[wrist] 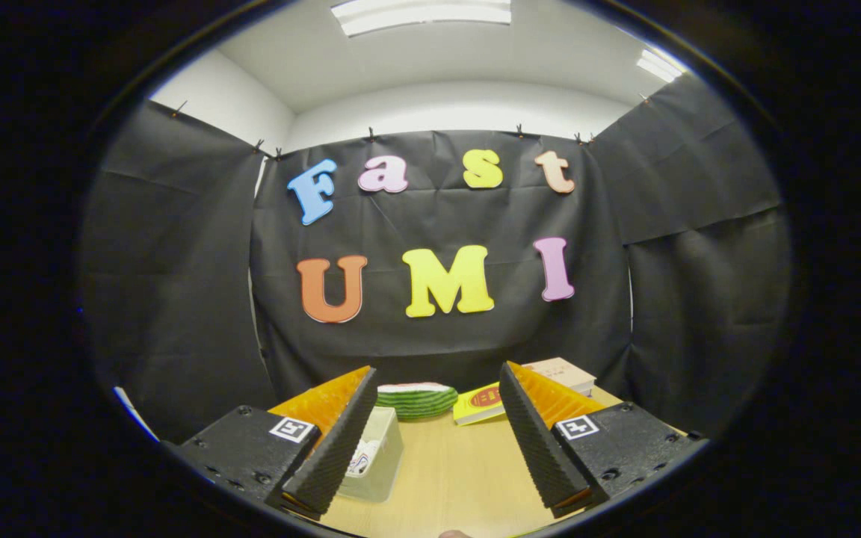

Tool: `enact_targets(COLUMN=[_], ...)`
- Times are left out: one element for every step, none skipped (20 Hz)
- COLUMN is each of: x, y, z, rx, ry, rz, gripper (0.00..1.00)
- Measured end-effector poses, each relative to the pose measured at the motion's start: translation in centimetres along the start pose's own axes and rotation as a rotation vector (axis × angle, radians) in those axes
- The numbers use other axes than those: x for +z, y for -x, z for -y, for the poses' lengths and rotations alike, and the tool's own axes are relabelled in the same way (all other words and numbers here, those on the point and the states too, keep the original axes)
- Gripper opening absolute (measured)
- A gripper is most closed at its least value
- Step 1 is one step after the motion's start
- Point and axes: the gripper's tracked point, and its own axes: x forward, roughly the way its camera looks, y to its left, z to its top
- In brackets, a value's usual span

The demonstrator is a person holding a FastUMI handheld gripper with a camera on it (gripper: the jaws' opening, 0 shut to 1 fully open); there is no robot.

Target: Open the storage box then place both shoes into the box .Put the left shoe in first, then the right shoe, with the right side of both shoes facing outward in a uniform manner.

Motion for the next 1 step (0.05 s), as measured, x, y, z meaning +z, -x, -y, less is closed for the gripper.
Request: enact_targets(x=[0.12], y=[-0.01], z=[0.24], rx=[-0.004], ry=[0.001], rz=[0.003], gripper=[1.0])
